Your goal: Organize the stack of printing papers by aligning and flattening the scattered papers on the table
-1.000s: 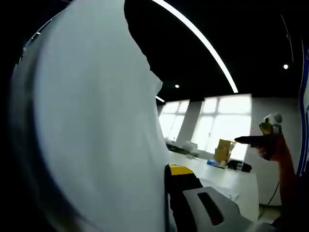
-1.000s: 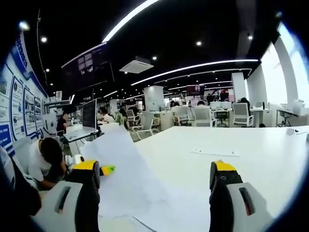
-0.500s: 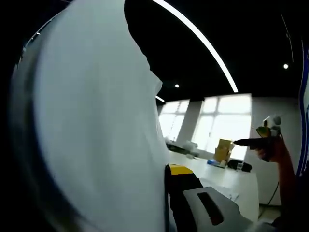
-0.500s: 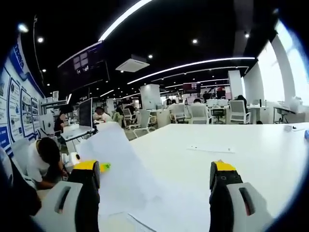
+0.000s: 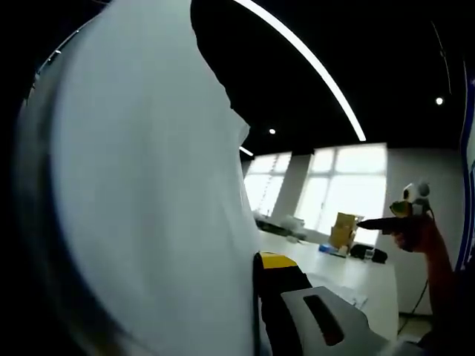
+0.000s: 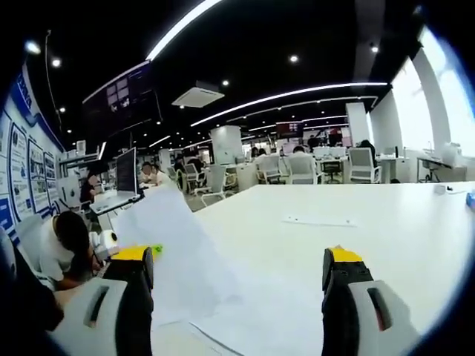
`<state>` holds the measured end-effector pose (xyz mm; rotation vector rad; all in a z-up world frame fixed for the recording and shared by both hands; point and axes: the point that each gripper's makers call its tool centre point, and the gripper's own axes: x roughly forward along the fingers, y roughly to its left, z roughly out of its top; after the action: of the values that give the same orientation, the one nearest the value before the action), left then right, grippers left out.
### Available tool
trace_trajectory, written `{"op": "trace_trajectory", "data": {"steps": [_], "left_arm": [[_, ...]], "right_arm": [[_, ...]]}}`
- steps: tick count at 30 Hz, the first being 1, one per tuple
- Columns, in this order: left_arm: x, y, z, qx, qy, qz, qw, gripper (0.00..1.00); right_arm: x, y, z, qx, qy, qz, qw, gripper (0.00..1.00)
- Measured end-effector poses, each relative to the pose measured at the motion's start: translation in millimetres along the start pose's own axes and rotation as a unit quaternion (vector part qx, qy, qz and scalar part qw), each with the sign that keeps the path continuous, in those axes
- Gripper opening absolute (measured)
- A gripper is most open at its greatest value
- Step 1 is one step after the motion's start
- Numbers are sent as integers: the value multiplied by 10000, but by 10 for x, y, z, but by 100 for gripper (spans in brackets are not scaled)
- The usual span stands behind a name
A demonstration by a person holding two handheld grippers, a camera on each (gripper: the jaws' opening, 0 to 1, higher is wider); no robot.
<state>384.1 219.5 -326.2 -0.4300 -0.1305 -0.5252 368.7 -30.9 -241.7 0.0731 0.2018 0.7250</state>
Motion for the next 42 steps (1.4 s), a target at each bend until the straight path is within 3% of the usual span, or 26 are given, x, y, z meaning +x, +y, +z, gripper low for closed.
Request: {"op": "trace_trajectory", "data": {"steps": [23, 42], "left_arm": [[0, -25, -10, 3, 12, -17, 10000, 6], [1, -29, -11, -1, 12, -27, 10000, 6]], "right_arm": [[82, -293, -244, 56, 261, -307, 9992, 89], [153, -374, -391, 165, 394, -365, 9984, 89]]}}
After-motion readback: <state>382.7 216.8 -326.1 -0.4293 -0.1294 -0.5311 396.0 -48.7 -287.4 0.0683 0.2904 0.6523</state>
